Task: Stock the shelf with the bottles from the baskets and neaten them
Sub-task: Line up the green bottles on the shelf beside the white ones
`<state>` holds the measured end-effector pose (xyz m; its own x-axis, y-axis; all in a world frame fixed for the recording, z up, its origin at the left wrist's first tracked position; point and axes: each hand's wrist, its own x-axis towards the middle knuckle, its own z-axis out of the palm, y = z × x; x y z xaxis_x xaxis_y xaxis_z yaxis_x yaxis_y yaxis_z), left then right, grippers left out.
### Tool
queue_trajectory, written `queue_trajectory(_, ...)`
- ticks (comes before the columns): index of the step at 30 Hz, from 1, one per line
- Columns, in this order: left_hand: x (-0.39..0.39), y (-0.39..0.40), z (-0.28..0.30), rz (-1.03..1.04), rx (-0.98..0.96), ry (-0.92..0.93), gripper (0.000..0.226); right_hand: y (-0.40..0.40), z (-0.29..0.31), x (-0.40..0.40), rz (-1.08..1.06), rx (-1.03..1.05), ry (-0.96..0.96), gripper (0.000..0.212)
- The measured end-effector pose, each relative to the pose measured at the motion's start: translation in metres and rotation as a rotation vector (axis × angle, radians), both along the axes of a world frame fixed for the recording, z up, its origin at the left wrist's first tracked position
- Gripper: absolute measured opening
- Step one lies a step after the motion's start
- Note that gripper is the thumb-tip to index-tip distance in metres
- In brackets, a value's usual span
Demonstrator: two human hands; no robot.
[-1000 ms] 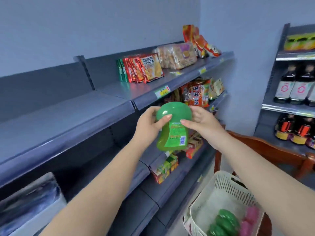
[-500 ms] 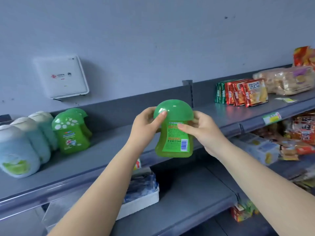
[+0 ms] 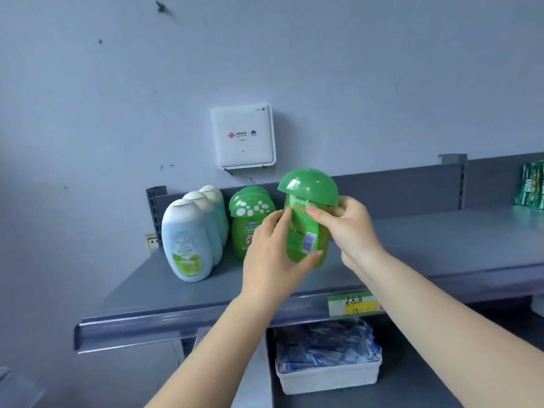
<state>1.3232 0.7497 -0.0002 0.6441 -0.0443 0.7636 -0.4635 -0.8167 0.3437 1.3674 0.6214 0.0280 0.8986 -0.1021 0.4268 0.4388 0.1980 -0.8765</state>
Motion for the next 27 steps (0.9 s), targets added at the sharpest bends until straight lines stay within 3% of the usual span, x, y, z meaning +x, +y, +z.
queue_trajectory(3,0.006,0.012,-0.006,0.110,0.000,0.028,0.097,0.030,-0.003,0.004,0.040,0.009,0.019,0.045)
queue_trajectory(6,0.014,0.028,-0.006,0.173,0.001,-0.002,0.096,0.048,-0.004,0.002,0.177,-0.006,0.046,0.041)
queue_trajectory(8,0.017,0.043,-0.002,0.135,-0.057,0.034,0.082,0.054,-0.004,0.000,0.283,0.001,0.041,0.031)
queue_trajectory(10,0.017,0.057,0.002,0.003,-0.170,0.103,0.051,0.052,-0.004,0.003,0.340,-0.052,0.006,0.025)
queue_trajectory(13,0.019,0.073,0.002,-0.204,-0.428,0.155,0.019,0.051,-0.006,0.011,0.350,-0.219,-0.048,0.029)
queue_trajectory(17,0.032,0.083,-0.004,-0.350,-0.578,0.273,0.017,0.053,-0.020,0.029,0.156,-0.531,-0.080,0.036)
queue_trajectory(21,0.043,0.089,-0.006,-0.400,-0.652,0.344,0.015,0.052,-0.032,0.038,0.385,-0.495,0.053,0.034)
queue_trajectory(27,0.053,0.091,-0.008,-0.322,-0.629,0.298,0.026,0.062,-0.041,0.047,0.231,-0.481,0.038,0.029)
